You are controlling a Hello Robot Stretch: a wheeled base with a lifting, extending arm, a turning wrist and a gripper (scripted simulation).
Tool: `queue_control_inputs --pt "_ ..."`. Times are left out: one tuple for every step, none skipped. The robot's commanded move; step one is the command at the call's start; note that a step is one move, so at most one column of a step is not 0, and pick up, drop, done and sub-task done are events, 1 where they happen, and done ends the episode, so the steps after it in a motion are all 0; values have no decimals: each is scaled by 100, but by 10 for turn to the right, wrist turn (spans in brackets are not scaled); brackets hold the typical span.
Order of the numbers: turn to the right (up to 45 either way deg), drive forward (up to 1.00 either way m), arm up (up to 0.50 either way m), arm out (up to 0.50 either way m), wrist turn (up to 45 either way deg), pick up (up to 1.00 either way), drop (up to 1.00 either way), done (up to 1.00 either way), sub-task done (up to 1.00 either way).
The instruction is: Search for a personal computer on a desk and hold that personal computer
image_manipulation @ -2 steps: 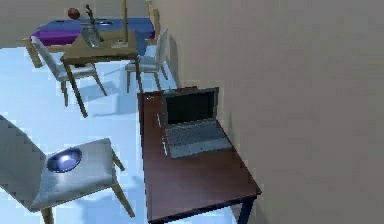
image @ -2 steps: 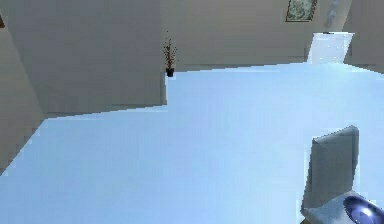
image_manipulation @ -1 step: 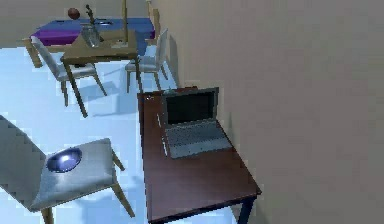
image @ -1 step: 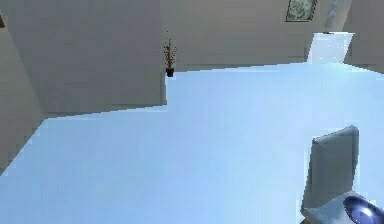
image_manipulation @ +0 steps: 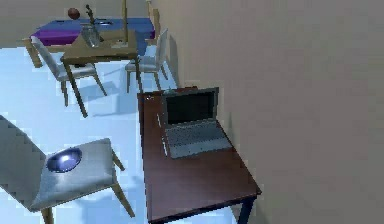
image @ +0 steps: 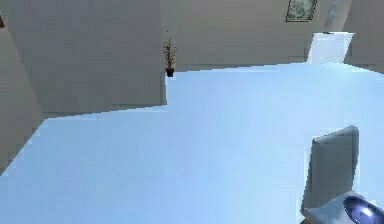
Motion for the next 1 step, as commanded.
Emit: queue_control_inputs --pt "0 0 0 48 0 0 0 0 0"
